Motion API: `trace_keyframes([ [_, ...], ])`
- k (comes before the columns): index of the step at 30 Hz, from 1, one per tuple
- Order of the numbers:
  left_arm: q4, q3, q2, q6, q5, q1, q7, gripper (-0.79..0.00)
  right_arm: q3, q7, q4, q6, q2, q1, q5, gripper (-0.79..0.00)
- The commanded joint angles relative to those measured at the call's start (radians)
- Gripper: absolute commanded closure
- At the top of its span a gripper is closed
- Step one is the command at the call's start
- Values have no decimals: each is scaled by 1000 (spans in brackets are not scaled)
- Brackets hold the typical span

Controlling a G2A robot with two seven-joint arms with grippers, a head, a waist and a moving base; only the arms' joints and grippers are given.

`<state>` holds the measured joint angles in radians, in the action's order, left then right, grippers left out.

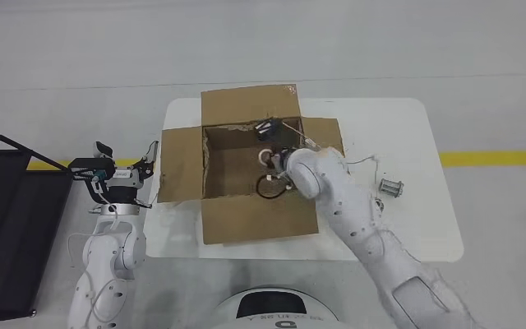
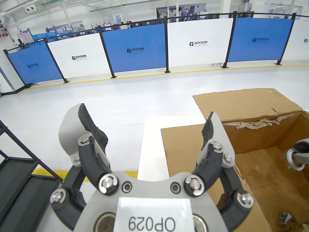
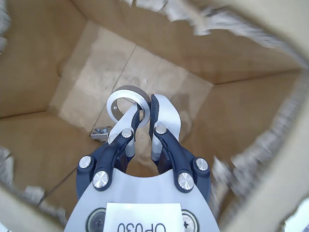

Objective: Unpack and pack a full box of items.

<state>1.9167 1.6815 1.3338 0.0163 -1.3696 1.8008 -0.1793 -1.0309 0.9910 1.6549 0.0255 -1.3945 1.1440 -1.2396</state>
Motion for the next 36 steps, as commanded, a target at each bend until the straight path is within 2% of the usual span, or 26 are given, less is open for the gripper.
trace_keyframes([
  [1, 0, 0, 0, 0, 0, 0, 0, -785, -117, -62, 183, -11, 24, 145, -5, 0],
  [5, 0, 0, 0, 0, 0, 0, 0, -785, -297, -217, 390, -8, 50, 364, 19, 0],
  [9, 0, 0, 0, 0, 0, 0, 0, -785, -416, -347, 465, 2, 57, 509, 117, 0],
  [16, 0, 0, 0, 0, 0, 0, 0, -785, -416, -347, 465, 2, 57, 509, 117, 0],
  [19, 0, 0, 0, 0, 0, 0, 0, -785, -377, -354, 413, 25, 57, 490, 36, 0],
  [23, 0, 0, 0, 0, 0, 0, 0, -785, -410, -319, 288, 272, 49, 386, -31, 0],
  [26, 0, 0, 0, 0, 0, 0, 0, -785, -472, -281, 227, 362, 48, 341, -10, 0],
  [31, 0, 0, 0, 0, 0, 0, 0, -785, -592, -224, 142, 417, 53, 326, 62, 0],
  [36, 0, 0, 0, 0, 0, 0, 0, -785, -640, -133, 1, 428, 60, 258, 78, 0],
])
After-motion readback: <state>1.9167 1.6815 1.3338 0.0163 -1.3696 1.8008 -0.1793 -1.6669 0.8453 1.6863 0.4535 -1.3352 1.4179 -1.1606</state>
